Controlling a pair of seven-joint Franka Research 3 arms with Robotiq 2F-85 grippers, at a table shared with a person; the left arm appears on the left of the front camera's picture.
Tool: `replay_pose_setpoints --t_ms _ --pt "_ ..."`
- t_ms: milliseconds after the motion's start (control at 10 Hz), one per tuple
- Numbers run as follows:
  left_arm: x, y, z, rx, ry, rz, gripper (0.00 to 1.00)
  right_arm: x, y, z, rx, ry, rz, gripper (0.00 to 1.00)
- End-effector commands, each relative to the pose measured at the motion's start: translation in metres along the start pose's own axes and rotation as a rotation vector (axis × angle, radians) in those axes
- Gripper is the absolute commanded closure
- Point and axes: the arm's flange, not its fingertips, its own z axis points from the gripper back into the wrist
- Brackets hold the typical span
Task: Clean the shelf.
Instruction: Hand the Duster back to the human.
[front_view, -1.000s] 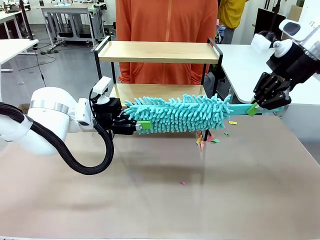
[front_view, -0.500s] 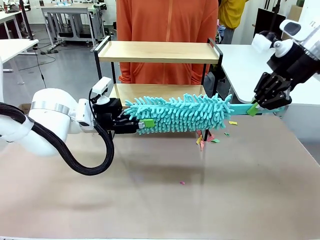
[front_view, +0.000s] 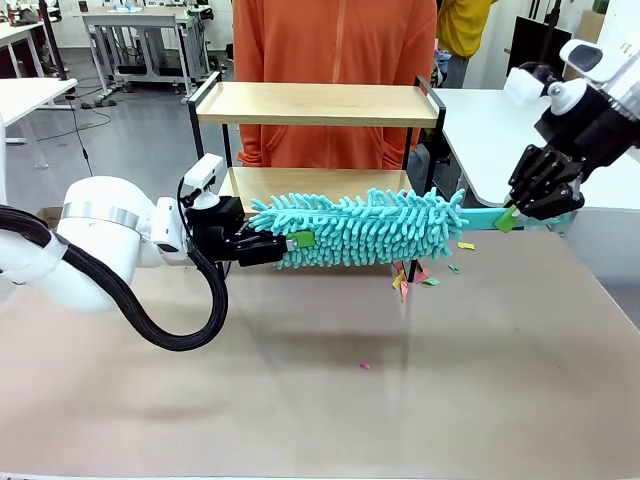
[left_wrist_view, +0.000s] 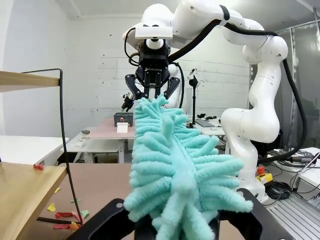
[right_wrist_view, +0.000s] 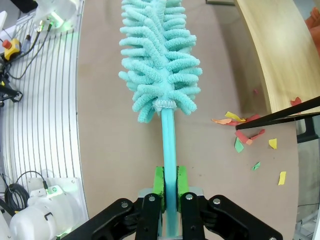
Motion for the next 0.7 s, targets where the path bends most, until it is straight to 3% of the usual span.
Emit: replay_pose_setpoints --t_ms 0,600 --pt "0.004 -0.003 -0.008 -0.026 -0.015 -0.001 1.00 0.004 0.001 -0.001 -0.001 -0.020 0.014 0.87" --pt "0.001 0.000 0.000 0.000 0.000 -0.003 1.00 0.004 0.001 -0.001 -0.001 -0.020 0.014 0.87"
